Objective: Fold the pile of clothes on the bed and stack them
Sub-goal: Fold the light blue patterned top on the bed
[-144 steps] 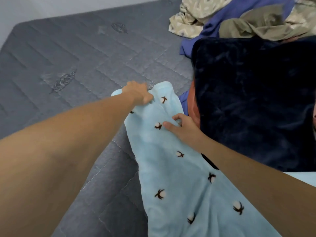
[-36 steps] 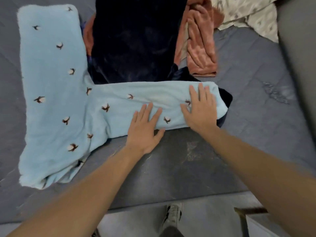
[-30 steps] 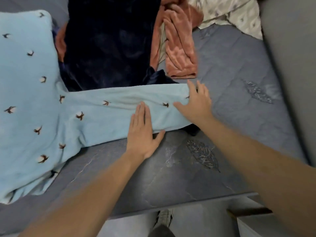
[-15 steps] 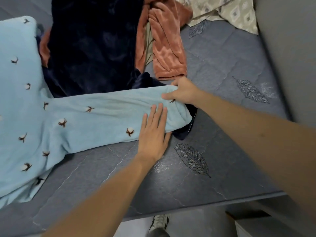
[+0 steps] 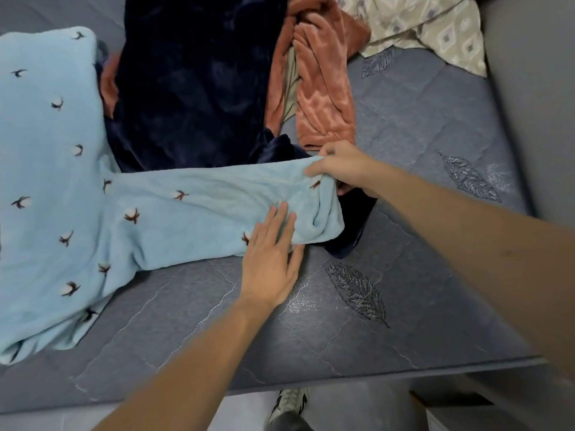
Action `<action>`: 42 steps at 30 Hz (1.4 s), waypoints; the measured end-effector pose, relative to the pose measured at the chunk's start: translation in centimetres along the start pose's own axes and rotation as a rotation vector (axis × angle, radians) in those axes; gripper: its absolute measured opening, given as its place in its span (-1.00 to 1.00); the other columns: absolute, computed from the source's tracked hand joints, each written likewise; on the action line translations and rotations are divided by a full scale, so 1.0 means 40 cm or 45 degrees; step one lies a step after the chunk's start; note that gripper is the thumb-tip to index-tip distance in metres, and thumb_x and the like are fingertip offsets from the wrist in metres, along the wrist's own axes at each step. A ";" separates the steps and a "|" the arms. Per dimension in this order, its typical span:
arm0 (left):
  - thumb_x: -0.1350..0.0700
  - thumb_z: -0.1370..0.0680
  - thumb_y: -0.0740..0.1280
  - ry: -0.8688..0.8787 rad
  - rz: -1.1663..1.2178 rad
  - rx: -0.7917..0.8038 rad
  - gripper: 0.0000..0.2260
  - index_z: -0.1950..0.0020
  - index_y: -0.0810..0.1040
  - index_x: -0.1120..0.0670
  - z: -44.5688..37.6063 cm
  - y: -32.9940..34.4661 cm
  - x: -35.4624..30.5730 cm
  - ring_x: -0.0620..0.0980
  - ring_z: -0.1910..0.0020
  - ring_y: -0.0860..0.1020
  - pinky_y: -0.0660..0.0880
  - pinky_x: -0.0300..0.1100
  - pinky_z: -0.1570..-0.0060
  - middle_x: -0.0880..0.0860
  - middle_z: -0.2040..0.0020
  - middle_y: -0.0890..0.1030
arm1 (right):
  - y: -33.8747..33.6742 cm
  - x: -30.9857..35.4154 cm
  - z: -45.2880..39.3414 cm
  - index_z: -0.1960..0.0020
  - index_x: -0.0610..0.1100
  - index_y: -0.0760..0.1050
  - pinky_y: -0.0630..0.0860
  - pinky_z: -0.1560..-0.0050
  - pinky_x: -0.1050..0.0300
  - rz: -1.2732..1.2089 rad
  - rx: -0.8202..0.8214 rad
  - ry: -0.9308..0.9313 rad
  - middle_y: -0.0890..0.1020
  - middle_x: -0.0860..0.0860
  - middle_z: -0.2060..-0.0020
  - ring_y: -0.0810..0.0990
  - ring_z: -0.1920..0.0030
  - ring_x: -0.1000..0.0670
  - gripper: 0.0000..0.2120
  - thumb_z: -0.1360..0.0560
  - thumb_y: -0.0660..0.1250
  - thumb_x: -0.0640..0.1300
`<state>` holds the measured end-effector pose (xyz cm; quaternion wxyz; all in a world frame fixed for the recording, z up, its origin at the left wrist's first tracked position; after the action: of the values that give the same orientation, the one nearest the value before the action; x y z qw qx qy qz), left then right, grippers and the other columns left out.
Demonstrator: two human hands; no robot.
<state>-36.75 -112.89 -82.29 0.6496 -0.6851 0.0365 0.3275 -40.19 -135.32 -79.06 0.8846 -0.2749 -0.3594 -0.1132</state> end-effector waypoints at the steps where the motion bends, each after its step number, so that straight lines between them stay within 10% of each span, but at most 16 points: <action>1: 0.00 -0.74 0.17 -0.014 0.017 0.001 -0.49 -0.68 0.21 0.08 0.002 -0.004 -0.001 -0.06 -0.70 -0.06 0.12 0.11 -0.63 0.00 -0.72 0.07 | 0.003 -0.003 0.007 0.06 -0.02 0.48 0.59 0.30 0.15 -0.061 0.030 0.046 0.65 0.04 0.23 0.63 0.23 0.04 -0.76 -0.45 0.51 0.03; 12: -0.38 -0.58 0.28 -0.276 0.392 -0.023 -0.22 -0.68 0.16 -0.05 0.016 -0.047 -0.030 -0.08 -0.62 0.22 0.36 -0.05 -0.50 -0.10 -0.64 0.27 | 0.052 0.043 0.059 -0.32 -0.14 0.59 0.70 0.04 -0.06 -0.479 0.315 0.125 0.75 -0.12 -0.09 0.75 -0.09 -0.15 -0.54 -0.55 0.42 0.13; 15: -0.40 -0.55 0.32 -0.396 0.542 -0.167 -0.46 -0.42 0.35 -0.18 0.023 -0.072 -0.019 -0.16 -0.20 0.54 0.53 -0.12 -0.08 -0.23 -0.27 0.56 | 0.068 0.061 0.065 -0.32 -0.15 0.60 0.70 -0.02 -0.08 -0.448 0.350 0.109 0.74 -0.14 -0.13 0.74 -0.12 -0.18 -0.53 -0.58 0.40 0.17; 21: -0.17 -0.71 0.19 -0.432 0.739 -0.320 -0.78 -0.02 0.38 -0.05 0.044 -0.100 0.041 -0.09 0.45 0.36 0.34 -0.12 0.39 -0.08 0.35 0.46 | 0.088 0.102 0.075 -0.32 -0.23 0.59 0.67 -0.17 -0.22 -0.464 0.391 0.164 0.70 -0.24 -0.17 0.71 -0.16 -0.26 -0.57 -0.68 0.22 0.08; 25: 0.00 -0.67 0.32 -0.573 0.928 -0.365 -0.84 0.01 0.50 0.08 0.066 -0.105 0.103 0.12 0.25 0.49 0.53 0.11 0.22 0.05 0.22 0.59 | 0.107 0.147 0.066 -0.24 -0.29 0.61 0.68 -0.17 -0.12 -0.100 0.339 0.087 0.71 -0.24 -0.13 0.71 -0.10 -0.10 -0.67 -0.54 0.21 -0.37; 28: -0.03 -0.54 0.49 -0.620 1.092 -0.287 -0.78 -0.08 0.51 -0.02 0.081 -0.112 0.124 -0.16 0.07 0.61 0.58 -0.14 0.03 -0.10 0.08 0.66 | 0.140 0.196 0.057 -0.14 -0.36 0.62 0.63 -0.19 -0.14 0.309 0.294 -0.141 0.66 -0.23 0.10 0.60 0.07 -0.04 -0.72 -0.49 0.25 -0.46; 32: -0.20 -0.33 0.65 -0.733 1.218 -0.169 -0.37 -0.28 0.44 -0.13 0.071 -0.126 0.144 -0.23 -0.09 0.63 0.57 -0.33 -0.05 -0.15 -0.10 0.66 | 0.205 0.262 0.050 0.09 -0.15 0.70 0.53 0.11 -0.02 0.647 0.215 -0.430 0.64 -0.04 0.28 0.53 0.22 0.11 -0.94 -0.49 0.44 -0.24; 36: 0.09 -0.53 0.53 -0.831 1.120 -0.360 -0.76 -0.03 0.49 0.05 0.066 -0.175 0.205 -0.30 0.27 0.53 0.45 -0.39 0.31 -0.07 0.15 0.59 | 0.289 0.321 0.046 0.13 -0.03 0.69 0.46 -0.19 -0.16 0.773 0.125 -0.586 0.55 0.00 0.06 0.46 -0.15 -0.08 -0.90 -0.44 0.56 -0.02; 42: 0.09 -0.61 0.39 -0.894 0.978 -0.518 -0.84 -0.01 0.42 0.07 0.136 -0.237 0.337 -0.21 0.32 0.49 0.47 -0.22 0.32 -0.05 0.21 0.57 | 0.422 0.372 0.020 0.04 0.03 0.55 0.35 -0.28 -0.15 0.797 0.029 -0.700 0.59 0.14 0.11 0.52 -0.01 0.05 -0.76 -0.47 0.48 0.16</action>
<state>-23.89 -101.42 -80.45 0.3115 -0.5839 0.0009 0.7497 -23.28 -121.01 -75.05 0.7504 -0.3810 -0.4823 0.2429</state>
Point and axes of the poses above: each hand's wrist, its own z-axis away from the middle knuckle, its own y-axis out of the palm, x = y × z, the point moved 7 cm from there along -z, towards the middle knuckle
